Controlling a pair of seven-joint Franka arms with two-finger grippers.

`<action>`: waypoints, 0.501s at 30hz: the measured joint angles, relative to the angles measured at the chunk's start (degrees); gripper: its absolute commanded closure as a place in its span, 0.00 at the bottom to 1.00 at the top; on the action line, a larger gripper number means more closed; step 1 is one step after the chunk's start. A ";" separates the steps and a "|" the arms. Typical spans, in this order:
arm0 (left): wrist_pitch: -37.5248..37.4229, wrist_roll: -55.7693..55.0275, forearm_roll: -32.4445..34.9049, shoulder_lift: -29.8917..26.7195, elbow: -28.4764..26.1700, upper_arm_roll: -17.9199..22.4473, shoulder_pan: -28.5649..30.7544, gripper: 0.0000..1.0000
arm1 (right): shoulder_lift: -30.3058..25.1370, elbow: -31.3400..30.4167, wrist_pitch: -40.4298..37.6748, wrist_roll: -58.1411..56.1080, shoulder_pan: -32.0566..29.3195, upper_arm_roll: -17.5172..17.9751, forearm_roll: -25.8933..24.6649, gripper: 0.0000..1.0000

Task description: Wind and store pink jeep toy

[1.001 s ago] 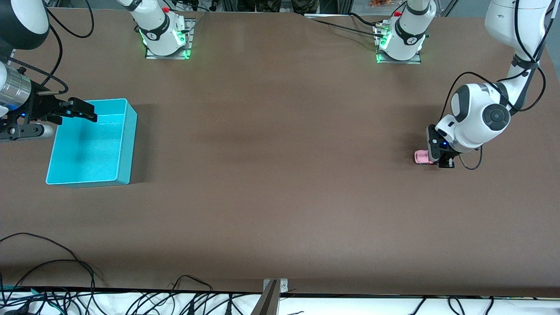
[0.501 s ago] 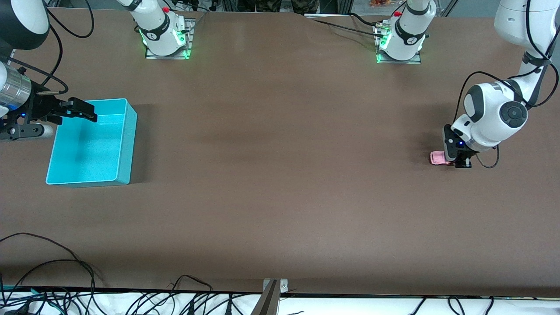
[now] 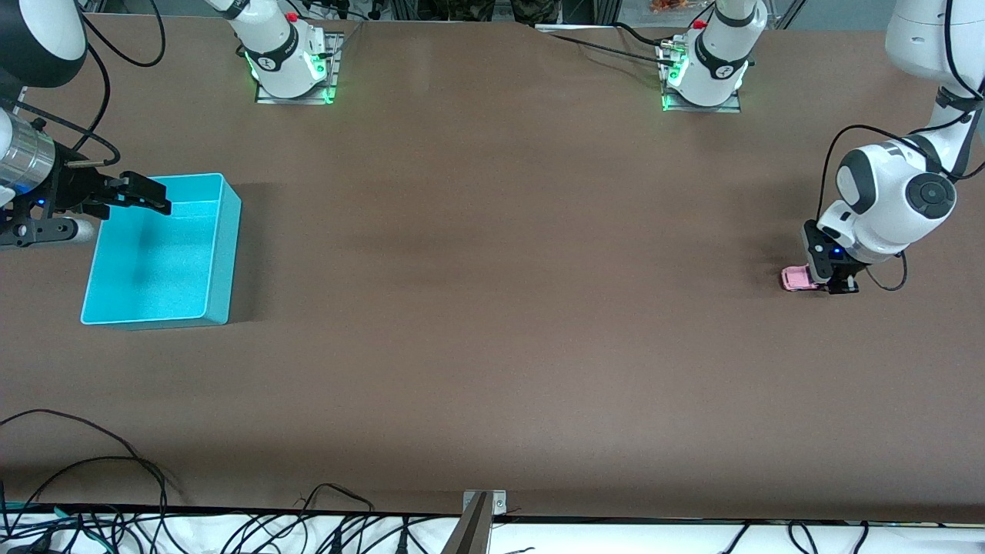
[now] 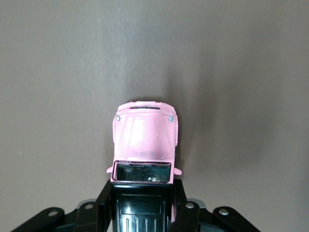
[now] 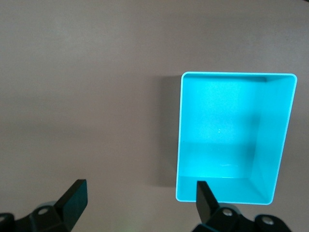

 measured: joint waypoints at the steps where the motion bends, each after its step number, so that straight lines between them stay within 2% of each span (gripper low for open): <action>1: 0.06 0.04 0.00 0.08 0.10 0.06 0.27 1.00 | 0.00 0.00 0.00 0.00 0.00 0.00 0.00 0.00; 15: 0.12 4.32 0.00 1.22 1.72 0.94 2.68 1.00 | 0.00 0.00 0.00 0.00 0.00 0.00 0.00 0.00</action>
